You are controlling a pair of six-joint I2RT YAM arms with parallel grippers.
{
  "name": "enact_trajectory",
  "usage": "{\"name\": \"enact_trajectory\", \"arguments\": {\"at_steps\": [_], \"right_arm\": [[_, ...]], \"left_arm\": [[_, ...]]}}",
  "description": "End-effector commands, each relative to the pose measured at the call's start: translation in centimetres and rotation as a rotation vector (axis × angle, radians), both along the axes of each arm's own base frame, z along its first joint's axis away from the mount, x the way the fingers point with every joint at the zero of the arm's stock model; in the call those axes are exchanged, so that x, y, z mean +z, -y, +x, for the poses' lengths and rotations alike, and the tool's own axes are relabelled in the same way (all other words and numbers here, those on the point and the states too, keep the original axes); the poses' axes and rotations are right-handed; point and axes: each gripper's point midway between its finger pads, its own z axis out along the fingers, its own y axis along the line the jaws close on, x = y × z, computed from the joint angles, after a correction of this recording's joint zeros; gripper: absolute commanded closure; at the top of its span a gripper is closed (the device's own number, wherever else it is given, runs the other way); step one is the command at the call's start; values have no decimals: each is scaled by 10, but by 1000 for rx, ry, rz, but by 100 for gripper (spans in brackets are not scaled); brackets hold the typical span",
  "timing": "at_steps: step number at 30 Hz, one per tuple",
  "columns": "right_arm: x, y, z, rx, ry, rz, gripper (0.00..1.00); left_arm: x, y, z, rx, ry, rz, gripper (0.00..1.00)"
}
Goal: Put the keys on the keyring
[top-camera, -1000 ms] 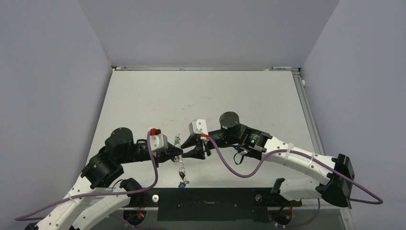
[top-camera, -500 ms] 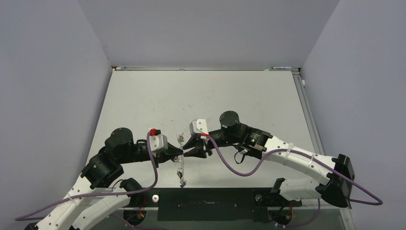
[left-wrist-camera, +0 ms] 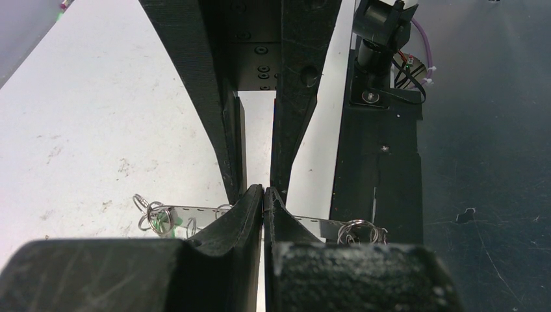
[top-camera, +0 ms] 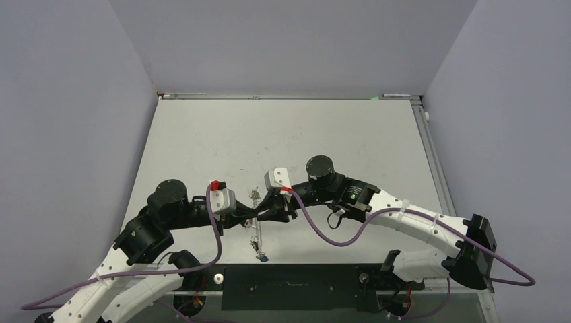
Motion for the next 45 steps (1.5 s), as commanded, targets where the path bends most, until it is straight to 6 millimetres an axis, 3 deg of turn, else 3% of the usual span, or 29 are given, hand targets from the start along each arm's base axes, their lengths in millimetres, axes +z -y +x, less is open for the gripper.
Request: {"name": "enact_trajectory", "arguments": {"at_steps": [1,6,13,18,21,23,26,27,35,40,45], "right_arm": [[36,-9,1,33,57,109,75],[38,-10,1,40,55,112,76],[34,-12,-1,60,42,95,94],[33,-12,-3,74,42,105,95],[35,-12,-3,69,40,121,95],[37,-11,-3,65,38,133,95],[42,-9,-3,57,39,159,95],[44,-7,-4,54,41,171,95],[63,4,-10,37,49,265,95],[70,11,-15,38,48,296,95],[77,14,-20,53,53,324,95]], "left_arm": [[21,6,-2,-35,64,-62,100],[20,6,-2,-36,65,-61,100],[21,6,-2,-37,69,-61,100],[23,6,-3,-38,75,-71,99],[27,5,-4,-31,81,-96,80],[30,3,-4,-17,90,-113,57],[38,-2,-5,6,107,-148,38],[42,-3,-7,11,113,-162,37],[53,-20,-18,46,209,-292,38],[51,-17,-29,-5,201,-338,58],[42,-5,-25,-39,133,-318,66]]}}
